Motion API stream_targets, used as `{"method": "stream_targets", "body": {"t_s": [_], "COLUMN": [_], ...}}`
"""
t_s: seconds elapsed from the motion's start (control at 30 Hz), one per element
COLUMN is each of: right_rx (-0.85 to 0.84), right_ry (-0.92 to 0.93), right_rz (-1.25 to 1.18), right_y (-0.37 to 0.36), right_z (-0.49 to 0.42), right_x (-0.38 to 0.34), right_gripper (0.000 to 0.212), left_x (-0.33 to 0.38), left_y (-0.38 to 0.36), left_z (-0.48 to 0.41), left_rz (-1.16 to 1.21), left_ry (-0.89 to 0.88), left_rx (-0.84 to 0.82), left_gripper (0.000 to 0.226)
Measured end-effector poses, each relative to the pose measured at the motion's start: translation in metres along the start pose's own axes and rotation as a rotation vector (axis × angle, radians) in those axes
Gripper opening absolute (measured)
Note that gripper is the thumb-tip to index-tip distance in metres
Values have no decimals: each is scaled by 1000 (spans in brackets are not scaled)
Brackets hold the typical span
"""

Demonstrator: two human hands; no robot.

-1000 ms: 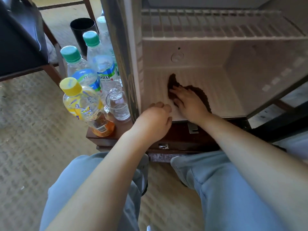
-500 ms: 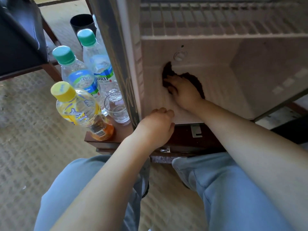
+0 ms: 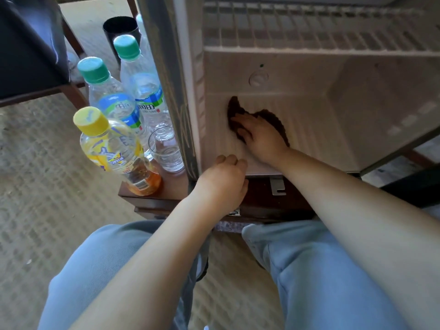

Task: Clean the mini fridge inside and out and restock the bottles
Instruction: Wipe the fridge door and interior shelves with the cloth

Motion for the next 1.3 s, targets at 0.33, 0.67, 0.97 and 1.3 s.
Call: {"method": "stream_targets", "body": {"t_s": [0.33, 0.67, 0.97, 1.3], "right_rx": [23, -126, -21, 33], "right_ry": [-58, 69, 37, 33], "right_rz": [-2, -45, -42, -29], "right_y": [10, -13, -3, -3], "right_z": [-43, 57, -11, -55], "right_x": [-2, -21, -6, -16], "right_gripper": [38, 38, 37, 34], "left_x": [-3, 3, -7, -19], "left_y": [5, 3, -1, -3], "left_z": [-13, 5, 4, 1], "left_rz": [33, 20, 19, 66], "left_ry": [21, 10, 19, 30], "left_rx": [55, 31, 14, 8], "left_gripper": [33, 38, 35, 33]}}
Point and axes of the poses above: each hand's wrist, its own z-axis away from the middle knuckle, its own y-axis out of the back of the hand, x = y × z, the point moved 10 cm from there along -z, towards the middle knuckle, and after that the axes turned 14 degrees about -z, right-handed, at the moved point
